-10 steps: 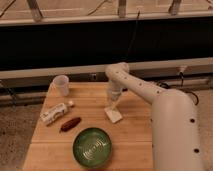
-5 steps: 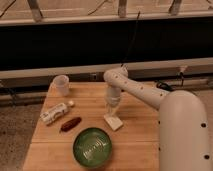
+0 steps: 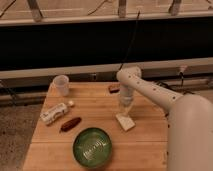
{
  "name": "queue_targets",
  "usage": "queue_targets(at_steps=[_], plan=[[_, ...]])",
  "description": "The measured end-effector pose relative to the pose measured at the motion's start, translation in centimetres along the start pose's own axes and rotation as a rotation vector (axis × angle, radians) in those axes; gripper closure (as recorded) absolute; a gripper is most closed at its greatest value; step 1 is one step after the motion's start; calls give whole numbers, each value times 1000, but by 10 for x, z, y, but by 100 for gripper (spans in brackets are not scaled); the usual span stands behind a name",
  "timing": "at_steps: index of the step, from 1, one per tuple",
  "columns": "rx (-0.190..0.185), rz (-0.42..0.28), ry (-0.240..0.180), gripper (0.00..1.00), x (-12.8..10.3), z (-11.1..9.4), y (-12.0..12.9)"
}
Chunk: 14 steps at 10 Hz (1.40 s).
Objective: Wipe the white sponge on the table
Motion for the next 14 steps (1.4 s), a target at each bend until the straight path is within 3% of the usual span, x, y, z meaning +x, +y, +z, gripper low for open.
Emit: queue_targets(at_steps=[2,4,7,14], plan=[[9,55,7,100,23,-6,5],[27,111,17,100,45,-17,-7],[36,127,14,100,52,-19,-26],[44,23,-30,100,2,-9,-75]])
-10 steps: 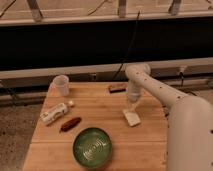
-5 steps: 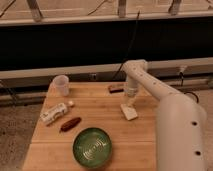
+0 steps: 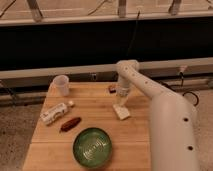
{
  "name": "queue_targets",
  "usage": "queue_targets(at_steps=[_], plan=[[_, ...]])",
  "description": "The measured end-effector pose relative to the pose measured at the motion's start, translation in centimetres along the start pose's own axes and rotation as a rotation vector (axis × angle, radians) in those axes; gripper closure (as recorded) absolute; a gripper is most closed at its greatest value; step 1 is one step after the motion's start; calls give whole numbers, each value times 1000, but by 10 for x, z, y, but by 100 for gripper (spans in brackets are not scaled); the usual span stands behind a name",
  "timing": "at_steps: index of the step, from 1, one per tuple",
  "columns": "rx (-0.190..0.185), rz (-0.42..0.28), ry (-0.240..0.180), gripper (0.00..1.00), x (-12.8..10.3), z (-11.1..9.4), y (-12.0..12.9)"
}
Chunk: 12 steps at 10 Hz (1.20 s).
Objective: Wipe the white sponge on the table
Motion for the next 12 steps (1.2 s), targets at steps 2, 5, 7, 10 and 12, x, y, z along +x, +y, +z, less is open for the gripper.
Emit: queue_targets(at_steps=[2,5,7,10,12], plan=[[2,-40,-16,100,-17,3,-4],[-3,-132,-58,100,-58,12,1],[-12,-163,-81,100,-69,17,15],[-22,-165,-108,94,-64,16,35],[-12,-170,-97,100,-57,11,34]])
